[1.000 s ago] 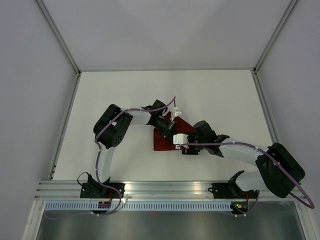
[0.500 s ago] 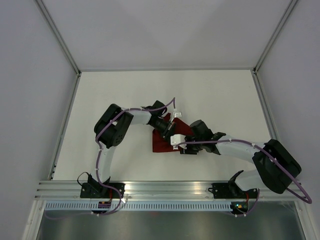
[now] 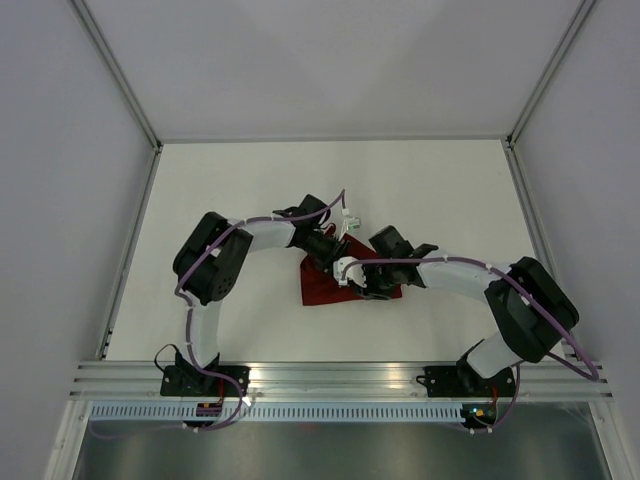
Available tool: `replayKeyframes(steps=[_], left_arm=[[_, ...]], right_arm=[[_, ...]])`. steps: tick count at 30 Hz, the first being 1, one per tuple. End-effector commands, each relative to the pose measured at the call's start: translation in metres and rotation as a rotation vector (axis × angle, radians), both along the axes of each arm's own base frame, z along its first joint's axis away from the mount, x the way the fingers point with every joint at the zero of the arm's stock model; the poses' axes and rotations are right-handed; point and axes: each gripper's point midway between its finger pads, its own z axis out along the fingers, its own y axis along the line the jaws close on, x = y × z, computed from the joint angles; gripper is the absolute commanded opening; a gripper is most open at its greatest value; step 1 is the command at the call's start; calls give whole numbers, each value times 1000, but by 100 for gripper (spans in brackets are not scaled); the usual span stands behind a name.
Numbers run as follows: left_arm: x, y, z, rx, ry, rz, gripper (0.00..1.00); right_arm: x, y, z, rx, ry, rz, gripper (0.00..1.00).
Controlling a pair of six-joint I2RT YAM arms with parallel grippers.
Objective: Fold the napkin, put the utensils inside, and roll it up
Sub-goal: Roll the napkin at the center of the board.
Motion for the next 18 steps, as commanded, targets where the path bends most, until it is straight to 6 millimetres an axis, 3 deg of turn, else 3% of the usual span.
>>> replayKeyframes(steps=[1,6,7,8,11,13,14,16,17,18], left_arm=[[47,3,33,2,-229,134,35],[78,14,60,7,-346,303,36],[86,18,73,1,-388,348,37],[88,23,72,19,-402,380,37],[101,36,95,18,-505,507,37],[115,47,109,23,-585,608,37],[115,58,121,21,-627,666,37],[113,66,134,-1,-671,712,37],[109,70,133,-11,-688,727,38],[105,74,149,-48,-720,743,38]], right_arm=[[-38,-19,-19,-67,240,1,29],[-40,-26,-17,-67,379,-13,29],[-40,-27,-17,-72,399,-11,29],[-40,-27,-17,-75,413,2,29],[-34,-23,-14,-83,488,9,29],[-41,-25,-18,-102,579,7,29],[-33,-22,-15,-92,578,7,28],[-36,-24,-20,-110,646,-3,28],[-27,-22,-19,-103,647,-13,28],[-31,-25,-24,-124,691,-17,28]])
